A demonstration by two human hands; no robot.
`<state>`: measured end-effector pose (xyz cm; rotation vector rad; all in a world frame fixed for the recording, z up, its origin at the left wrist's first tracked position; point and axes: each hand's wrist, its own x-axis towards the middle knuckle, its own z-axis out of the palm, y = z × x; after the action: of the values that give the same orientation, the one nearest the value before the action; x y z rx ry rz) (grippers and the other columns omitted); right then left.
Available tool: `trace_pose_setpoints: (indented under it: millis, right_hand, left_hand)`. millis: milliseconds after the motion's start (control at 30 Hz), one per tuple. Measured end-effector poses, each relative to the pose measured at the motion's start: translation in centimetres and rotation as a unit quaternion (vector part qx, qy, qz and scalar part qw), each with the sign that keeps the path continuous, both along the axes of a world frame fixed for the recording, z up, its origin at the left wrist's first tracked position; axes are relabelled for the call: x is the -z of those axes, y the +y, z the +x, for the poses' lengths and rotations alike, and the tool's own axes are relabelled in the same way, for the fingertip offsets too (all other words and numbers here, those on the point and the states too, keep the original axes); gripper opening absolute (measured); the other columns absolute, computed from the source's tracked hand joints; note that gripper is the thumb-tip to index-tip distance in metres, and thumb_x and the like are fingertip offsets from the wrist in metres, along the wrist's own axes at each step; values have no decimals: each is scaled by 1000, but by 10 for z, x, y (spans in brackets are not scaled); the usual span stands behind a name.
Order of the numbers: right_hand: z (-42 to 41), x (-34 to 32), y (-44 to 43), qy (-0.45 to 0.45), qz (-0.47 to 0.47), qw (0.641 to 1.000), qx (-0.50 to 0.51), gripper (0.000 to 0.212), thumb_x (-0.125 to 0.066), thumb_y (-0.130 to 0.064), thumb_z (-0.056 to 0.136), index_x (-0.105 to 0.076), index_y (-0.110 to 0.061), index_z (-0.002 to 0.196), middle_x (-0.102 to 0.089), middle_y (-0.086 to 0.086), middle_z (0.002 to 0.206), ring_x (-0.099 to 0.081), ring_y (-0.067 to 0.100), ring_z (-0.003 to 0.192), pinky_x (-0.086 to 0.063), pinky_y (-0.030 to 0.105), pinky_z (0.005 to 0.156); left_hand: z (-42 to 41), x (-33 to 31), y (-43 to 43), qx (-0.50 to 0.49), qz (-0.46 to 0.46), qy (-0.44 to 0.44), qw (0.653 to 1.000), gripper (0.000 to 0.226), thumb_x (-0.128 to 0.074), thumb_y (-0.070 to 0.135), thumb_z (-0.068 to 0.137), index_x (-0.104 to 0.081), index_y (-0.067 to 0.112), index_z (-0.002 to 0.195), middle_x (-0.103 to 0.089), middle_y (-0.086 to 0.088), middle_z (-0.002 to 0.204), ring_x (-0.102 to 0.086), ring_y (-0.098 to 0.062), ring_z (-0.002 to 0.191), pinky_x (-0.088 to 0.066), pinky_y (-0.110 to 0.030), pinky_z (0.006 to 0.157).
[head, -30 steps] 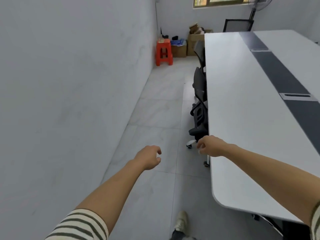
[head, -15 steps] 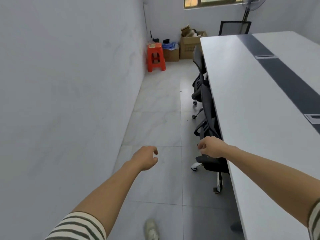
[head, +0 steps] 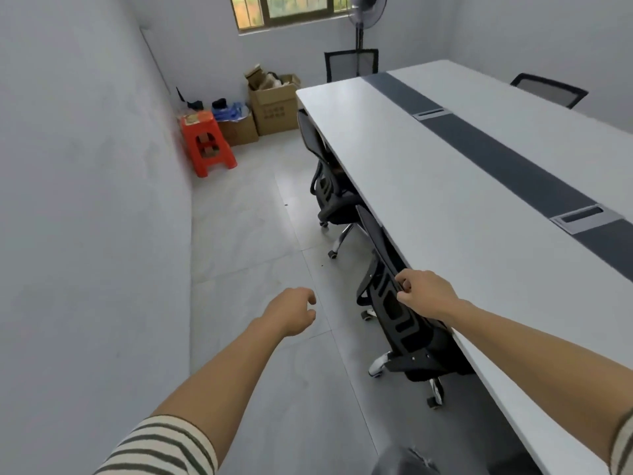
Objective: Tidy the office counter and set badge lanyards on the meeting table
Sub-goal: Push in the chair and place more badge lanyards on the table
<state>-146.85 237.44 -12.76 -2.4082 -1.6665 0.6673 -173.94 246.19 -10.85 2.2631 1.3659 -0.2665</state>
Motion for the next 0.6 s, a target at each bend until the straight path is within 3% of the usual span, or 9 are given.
trace_pose_setpoints:
  millis: [100,300,367,433,500,600]
  right_hand:
    - [14,14,17,17,-37,997,58,61,-59,-35,88,-40,-25,145,-56,-2,135,-56,19,120,-48,34,92]
    - [44,49,58,93,-159,978,97,92,-67,-43,79,-19,-21,154,-43,3,149,-49,24,129,-47,35,98]
    - [47,59,72,129,-194,967,105,90,-63,-38,81,-15,-20,155,-53,7,139,-57,24,117,-50,36,94]
    - [42,66,82,142,-216,961,102,82,-53,-27,86,-11,-20,156,-62,6,118,-63,20,91,-51,33,79]
    - [39,70,93,137,-216,960,111,76,-44,-16,90,-8,-19,157,-57,0,97,-54,15,70,-44,28,62]
    - [29,68,95,152,-223,954,129,74,-41,-10,92,-7,-20,157,-47,-7,77,-45,10,61,-35,24,52]
  left_hand:
    - [31,6,45,48,-4,1,999,36,-51,26,95,-54,19,130,-56,-5,129,-56,-22,112,-49,-37,95]
    - [110,24,122,145,3,-1,989,39,-48,21,96,-50,17,135,-53,-4,136,-53,-23,120,-46,-34,97]
    - [135,30,142,185,2,12,983,40,-47,20,97,-48,17,137,-49,-4,139,-50,-24,122,-45,-36,99]
    - [153,34,162,218,7,22,976,40,-46,20,97,-46,17,137,-47,-5,139,-50,-25,121,-45,-38,98]
    - [168,42,183,245,25,22,969,41,-46,19,96,-45,17,137,-44,-6,137,-50,-25,118,-47,-38,93]
    - [178,57,198,278,34,35,959,46,-48,18,95,-39,17,140,-38,-8,138,-44,-26,120,-47,-37,90]
